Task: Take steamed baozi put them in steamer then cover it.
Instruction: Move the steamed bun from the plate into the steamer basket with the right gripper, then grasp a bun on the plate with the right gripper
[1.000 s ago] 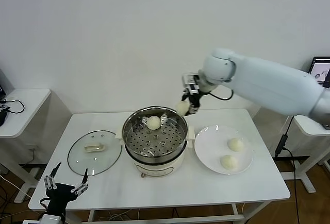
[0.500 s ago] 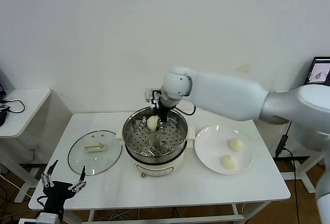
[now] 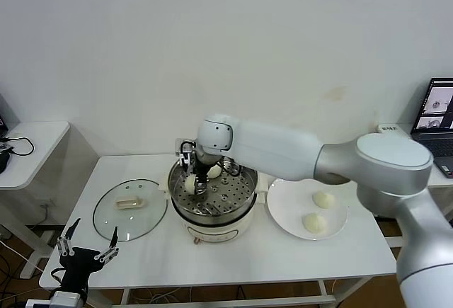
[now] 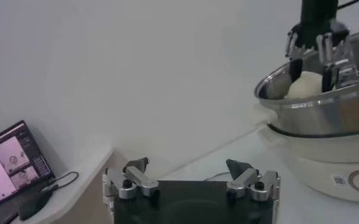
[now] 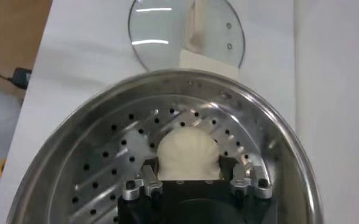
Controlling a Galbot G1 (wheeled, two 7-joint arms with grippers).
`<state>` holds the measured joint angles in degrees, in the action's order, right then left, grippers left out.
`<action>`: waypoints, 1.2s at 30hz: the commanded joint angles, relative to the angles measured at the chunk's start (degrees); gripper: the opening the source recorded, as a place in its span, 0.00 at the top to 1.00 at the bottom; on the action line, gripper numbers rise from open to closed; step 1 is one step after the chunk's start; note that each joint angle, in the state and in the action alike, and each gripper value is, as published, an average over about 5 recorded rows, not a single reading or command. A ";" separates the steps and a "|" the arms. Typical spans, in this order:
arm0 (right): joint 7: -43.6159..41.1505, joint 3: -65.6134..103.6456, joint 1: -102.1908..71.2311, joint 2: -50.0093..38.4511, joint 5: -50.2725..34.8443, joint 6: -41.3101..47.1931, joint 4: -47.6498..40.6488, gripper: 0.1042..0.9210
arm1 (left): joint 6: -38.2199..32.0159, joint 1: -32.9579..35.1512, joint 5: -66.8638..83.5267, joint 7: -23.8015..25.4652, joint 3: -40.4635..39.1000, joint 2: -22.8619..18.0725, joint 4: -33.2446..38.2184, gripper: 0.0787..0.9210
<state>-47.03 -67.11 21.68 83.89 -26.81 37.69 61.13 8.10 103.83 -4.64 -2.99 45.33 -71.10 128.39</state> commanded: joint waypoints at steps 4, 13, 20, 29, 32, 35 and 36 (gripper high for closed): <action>1.16 1.05 -1.84 2.90 0.19 0.75 -4.19 0.37 | -0.01 -0.02 -0.01 0.01 0.15 0.11 0.01 0.12; -2.41 1.32 0.18 1.20 2.19 -0.31 -2.96 0.20 | -0.04 0.08 -0.02 0.00 0.18 -0.08 0.17 0.12; -9.66 0.37 7.31 -6.35 5.01 -6.18 2.67 0.12 | -0.07 0.41 0.06 0.01 0.58 0.01 0.33 0.12; -16.12 -3.57 16.84 -23.79 7.83 -11.49 16.81 0.12 | -0.02 0.29 0.25 0.19 0.84 0.96 0.16 0.12; -17.52 -4.82 18.22 -30.88 10.44 -13.40 21.43 0.12 | -0.01 0.18 0.26 0.23 0.59 1.32 -0.06 0.12; -18.21 -5.35 18.17 -36.85 13.32 -14.68 24.94 0.12 | 0.01 -0.07 0.15 0.24 0.10 1.55 -0.27 0.12; -18.33 -5.33 17.88 -38.84 14.32 -15.06 25.91 0.12 | 0.02 -0.16 0.11 0.25 -0.07 1.59 -0.31 0.12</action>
<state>-61.04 -70.45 34.92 62.75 -18.06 27.15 75.46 8.08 103.62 -4.54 -2.75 45.37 -69.60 128.15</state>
